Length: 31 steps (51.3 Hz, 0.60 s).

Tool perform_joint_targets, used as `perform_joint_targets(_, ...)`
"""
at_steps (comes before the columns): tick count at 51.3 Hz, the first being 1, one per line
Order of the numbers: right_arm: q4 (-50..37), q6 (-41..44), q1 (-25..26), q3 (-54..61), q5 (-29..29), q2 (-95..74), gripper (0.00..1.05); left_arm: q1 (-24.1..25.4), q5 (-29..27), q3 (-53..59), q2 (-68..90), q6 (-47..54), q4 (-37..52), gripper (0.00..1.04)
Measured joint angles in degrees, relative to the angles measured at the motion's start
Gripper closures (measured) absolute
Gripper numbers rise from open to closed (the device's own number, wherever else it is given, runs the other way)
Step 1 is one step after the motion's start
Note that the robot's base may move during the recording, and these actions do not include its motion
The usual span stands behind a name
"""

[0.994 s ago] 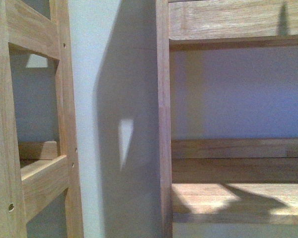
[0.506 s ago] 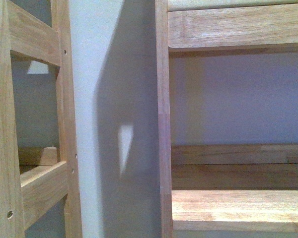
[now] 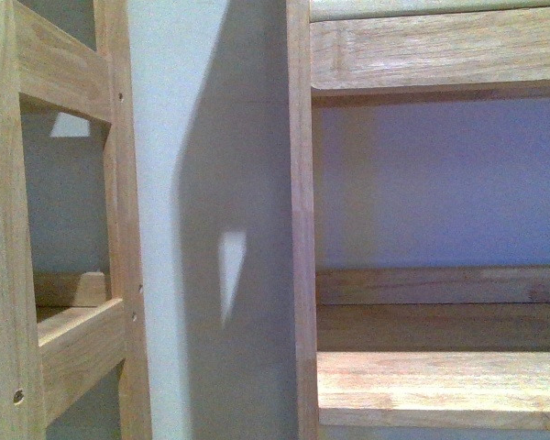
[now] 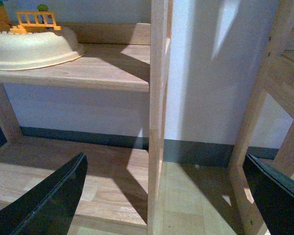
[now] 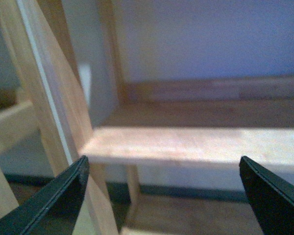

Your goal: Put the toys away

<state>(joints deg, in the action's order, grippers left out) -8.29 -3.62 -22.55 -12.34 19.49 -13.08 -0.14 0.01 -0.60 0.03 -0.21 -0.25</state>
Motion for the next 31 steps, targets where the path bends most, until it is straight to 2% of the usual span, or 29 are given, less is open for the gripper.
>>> perform_joint_targets(2,4.4,1.3,-1.5,1.1,3.3,0.8,0.21,0.0,0.0,0.0,0.0,0.0,0.0,0.06)
perform_joint_targets(6,6.4,2.0,-0.7,3.8,2.8,2.1,0.31,0.0,0.0,0.0,0.0,0.0,0.0,0.06)
perform_joint_targets(18,7.5,3.0,7.1,6.2,-5.0,6.2,0.66,0.0,0.0,0.0,0.0,0.0,0.0,0.06)
perform_joint_targets(30,8.0,3.1,12.9,8.0,-10.4,8.4,1.0,0.0,0.0,0.0,0.0,0.0,0.0,0.06)
perform_joint_targets(31,8.3,3.3,14.3,8.2,-12.8,8.8,1.02,0.0,0.0,0.0,0.0,0.0,0.0,0.06)
